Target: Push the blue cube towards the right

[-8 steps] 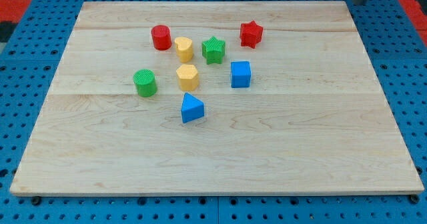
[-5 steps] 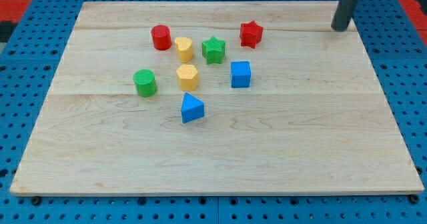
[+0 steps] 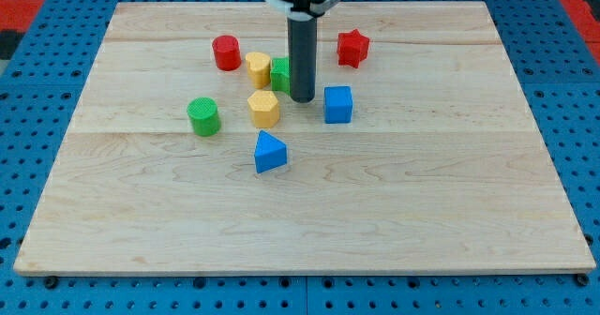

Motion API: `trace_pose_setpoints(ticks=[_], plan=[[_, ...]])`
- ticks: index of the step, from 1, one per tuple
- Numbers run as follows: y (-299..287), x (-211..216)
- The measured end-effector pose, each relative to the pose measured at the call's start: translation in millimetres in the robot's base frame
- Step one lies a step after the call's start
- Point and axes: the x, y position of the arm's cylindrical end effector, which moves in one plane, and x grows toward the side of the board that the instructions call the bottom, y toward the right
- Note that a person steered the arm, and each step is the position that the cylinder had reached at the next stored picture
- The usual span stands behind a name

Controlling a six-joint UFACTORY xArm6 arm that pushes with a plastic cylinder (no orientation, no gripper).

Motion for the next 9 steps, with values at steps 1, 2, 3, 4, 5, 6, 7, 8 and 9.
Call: trace_pose_setpoints(ticks=[1, 2, 3, 4, 5, 6, 7, 8, 9], plan=[[19, 2], [31, 1], [65, 1], [90, 3], [116, 24], [141, 45], [149, 36], [186, 28], [188, 53]])
